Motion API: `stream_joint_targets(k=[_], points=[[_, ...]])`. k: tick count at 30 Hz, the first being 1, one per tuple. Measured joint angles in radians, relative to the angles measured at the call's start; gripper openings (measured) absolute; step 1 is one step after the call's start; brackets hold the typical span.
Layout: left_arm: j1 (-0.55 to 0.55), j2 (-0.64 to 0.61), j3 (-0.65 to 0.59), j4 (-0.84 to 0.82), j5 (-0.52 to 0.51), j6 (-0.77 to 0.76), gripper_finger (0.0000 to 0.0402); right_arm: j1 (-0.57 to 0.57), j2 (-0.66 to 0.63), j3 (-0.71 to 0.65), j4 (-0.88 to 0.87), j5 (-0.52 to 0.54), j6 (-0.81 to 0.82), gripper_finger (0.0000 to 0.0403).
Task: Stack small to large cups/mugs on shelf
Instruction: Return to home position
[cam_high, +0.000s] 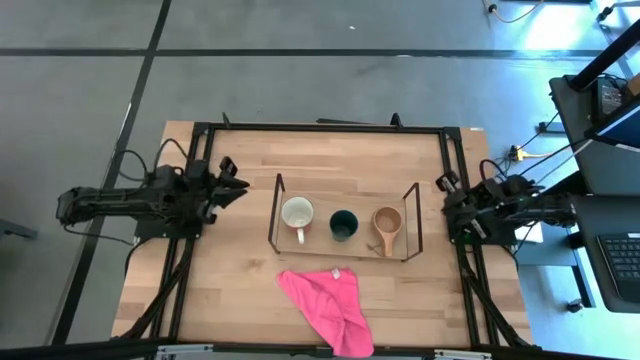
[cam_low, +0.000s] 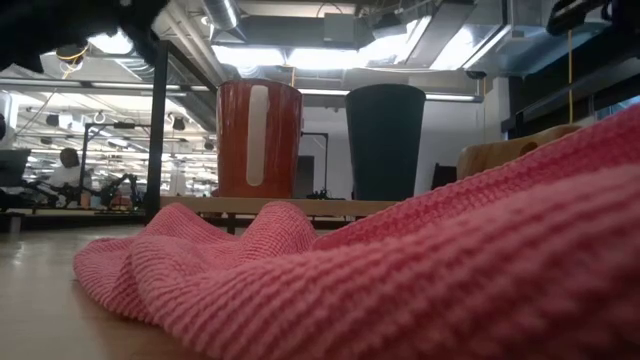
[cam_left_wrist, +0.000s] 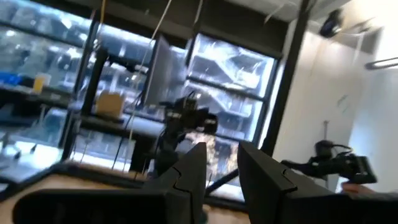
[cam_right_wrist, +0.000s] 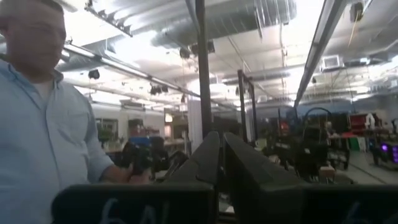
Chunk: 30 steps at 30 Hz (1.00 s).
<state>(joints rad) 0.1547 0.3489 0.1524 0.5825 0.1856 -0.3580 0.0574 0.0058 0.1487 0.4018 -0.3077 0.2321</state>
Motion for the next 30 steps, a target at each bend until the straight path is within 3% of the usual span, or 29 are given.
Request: stream_joint_targets(k=[3,11,16,30], points=[[0.023,0.0,0.0,-0.016,0.0,-0.007,0.0085,0.0,-0.001,-0.058,0.061,0.0,-0.008,0.0026],[0.054,0.0,-0.033,-0.013,0.0,0.004,0.0085,-0.008,0.0,-0.142,0.016,0.008,-0.055,0.0026],[0.053,-0.003,-0.146,0.162,-0.009,-0.01,0.0085,-0.009,-0.001,-0.141,-0.006,0.067,-0.107,0.0026],[0.055,-0.003,-0.145,-0.068,-0.052,0.081,0.0085,-0.01,0.0,-0.141,-0.125,0.08,-0.237,0.0026]])
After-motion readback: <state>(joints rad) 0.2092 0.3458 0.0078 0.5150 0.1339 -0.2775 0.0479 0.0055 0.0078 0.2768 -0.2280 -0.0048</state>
